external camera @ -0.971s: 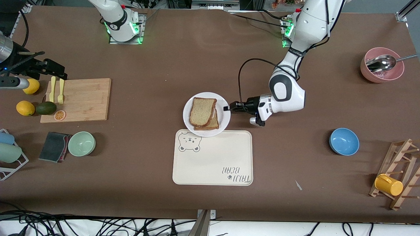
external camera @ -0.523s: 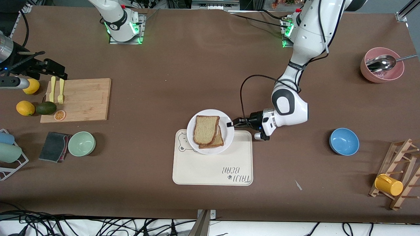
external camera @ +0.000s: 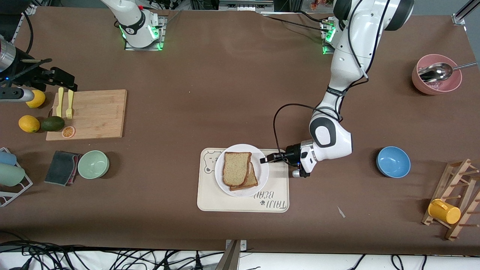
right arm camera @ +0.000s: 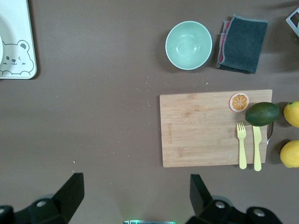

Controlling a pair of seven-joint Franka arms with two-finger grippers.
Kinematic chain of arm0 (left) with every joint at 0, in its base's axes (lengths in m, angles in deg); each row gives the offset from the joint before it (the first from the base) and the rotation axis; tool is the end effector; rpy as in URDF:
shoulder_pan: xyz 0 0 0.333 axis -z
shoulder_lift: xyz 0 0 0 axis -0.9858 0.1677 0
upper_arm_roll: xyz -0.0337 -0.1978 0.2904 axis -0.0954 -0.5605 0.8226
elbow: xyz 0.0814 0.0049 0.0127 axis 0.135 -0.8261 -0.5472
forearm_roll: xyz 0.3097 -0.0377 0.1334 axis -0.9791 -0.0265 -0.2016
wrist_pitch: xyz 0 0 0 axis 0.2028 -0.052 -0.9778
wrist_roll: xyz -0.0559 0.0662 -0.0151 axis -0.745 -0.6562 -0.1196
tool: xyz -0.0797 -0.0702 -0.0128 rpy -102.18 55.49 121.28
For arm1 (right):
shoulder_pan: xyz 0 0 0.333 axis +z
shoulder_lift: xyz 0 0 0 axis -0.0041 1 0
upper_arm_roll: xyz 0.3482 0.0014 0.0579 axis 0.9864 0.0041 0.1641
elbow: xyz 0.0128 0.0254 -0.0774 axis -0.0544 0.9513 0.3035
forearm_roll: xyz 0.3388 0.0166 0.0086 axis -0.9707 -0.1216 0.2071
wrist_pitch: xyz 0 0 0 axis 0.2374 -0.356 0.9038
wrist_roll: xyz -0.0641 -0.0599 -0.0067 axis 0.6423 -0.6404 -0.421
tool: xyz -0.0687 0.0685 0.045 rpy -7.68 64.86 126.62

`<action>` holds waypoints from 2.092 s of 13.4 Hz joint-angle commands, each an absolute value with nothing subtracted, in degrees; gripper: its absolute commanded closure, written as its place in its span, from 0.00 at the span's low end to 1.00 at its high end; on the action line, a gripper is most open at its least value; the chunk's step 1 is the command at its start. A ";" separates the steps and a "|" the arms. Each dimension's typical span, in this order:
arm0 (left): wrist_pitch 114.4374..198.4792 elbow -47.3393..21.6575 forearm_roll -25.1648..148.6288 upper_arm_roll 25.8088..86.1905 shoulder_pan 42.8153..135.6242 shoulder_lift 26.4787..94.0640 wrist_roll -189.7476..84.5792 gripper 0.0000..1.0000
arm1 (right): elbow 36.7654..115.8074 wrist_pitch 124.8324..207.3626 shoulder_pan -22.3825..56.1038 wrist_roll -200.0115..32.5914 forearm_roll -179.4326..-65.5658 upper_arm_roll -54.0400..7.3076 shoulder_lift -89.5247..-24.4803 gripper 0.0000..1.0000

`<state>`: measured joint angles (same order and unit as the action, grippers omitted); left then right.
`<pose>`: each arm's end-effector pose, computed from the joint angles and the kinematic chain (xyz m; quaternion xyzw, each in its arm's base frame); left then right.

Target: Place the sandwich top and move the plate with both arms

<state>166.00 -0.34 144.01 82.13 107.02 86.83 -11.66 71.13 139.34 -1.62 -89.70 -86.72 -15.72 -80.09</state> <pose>0.6393 -0.2754 0.1880 0.8675 0.0897 0.0042 0.4893 0.4968 0.0090 0.6295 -0.9988 0.0015 0.0478 0.0094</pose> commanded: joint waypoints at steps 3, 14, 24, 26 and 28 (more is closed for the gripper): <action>164.98 4.43 146.61 85.31 109.08 90.28 -12.65 1.00 | 69.81 138.81 -1.73 -88.92 -86.71 -15.46 -79.59 0.00; 165.16 3.29 146.26 86.71 109.26 88.63 -12.12 0.00 | 69.81 138.89 -1.73 -88.92 -86.44 -15.46 -79.59 0.00; 164.89 -3.47 121.87 84.45 104.44 71.06 -28.36 0.00 | 69.81 138.89 -1.73 -88.92 -86.71 -15.46 -79.59 0.00; 164.72 -6.71 115.35 82.16 101.89 67.36 -29.08 0.00 | 69.81 138.81 -1.73 -88.92 -86.62 -15.46 -79.59 0.00; 163.84 -9.53 108.59 81.45 100.65 63.85 -29.43 0.00 | 69.81 138.81 -1.73 -88.92 -86.62 -15.46 -79.59 0.00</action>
